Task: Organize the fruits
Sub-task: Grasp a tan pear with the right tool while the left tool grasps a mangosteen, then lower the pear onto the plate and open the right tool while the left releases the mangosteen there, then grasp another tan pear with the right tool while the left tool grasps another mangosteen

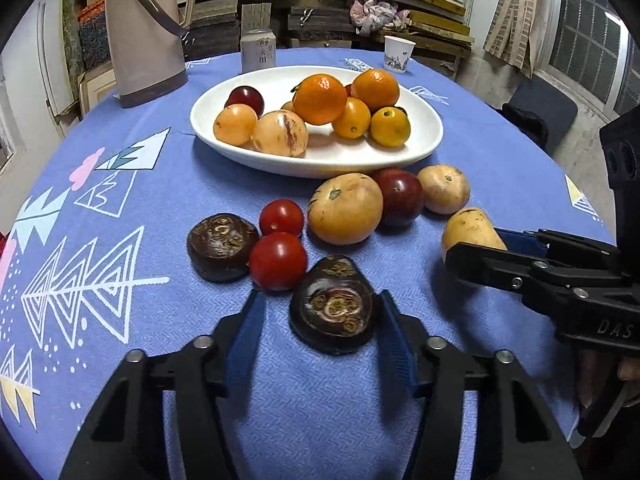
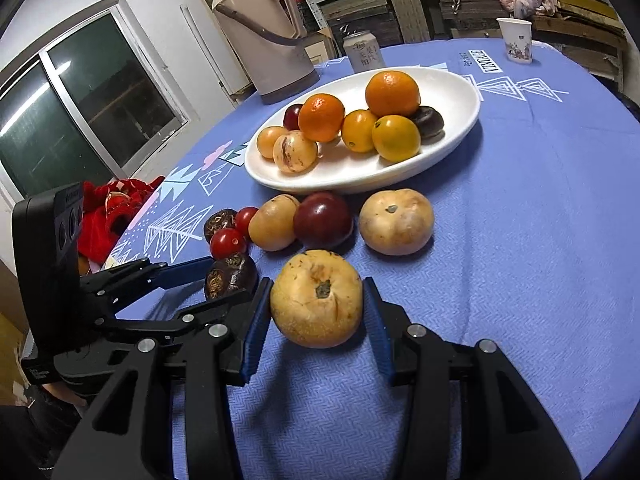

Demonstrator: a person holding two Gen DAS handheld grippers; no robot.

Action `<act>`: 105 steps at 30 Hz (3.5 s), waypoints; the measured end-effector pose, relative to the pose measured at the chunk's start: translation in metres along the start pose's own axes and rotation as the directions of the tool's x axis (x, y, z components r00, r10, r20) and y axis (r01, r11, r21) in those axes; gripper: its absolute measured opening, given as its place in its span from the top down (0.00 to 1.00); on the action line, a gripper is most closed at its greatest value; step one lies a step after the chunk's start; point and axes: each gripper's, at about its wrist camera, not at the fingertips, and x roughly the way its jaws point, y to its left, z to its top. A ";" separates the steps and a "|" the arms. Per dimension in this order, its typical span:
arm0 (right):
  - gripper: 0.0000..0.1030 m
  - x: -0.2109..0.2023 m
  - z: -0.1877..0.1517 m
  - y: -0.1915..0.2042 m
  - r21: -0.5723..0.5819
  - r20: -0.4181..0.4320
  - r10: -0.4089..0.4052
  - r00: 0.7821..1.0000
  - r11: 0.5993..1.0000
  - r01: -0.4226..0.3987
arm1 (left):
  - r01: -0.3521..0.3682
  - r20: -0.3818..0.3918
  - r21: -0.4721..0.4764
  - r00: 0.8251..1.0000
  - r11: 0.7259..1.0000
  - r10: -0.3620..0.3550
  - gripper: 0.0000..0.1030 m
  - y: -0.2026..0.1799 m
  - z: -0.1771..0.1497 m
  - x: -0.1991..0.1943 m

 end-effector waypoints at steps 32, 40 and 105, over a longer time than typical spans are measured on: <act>0.58 -0.032 0.001 0.006 -0.040 0.076 -0.038 0.996 0.998 0.041 | -0.030 0.140 -0.015 0.990 0.999 0.032 0.58 0.020 0.011 -0.052; 0.58 -0.044 0.039 0.021 -0.127 0.132 -0.077 0.988 0.987 0.094 | -0.051 0.201 0.026 0.979 0.998 0.044 0.58 0.023 0.044 -0.058; 0.27 -0.025 0.030 -0.016 -0.067 0.078 -0.339 0.938 0.937 0.344 | -0.083 0.115 -0.117 0.989 0.990 0.096 0.22 0.061 0.028 -0.041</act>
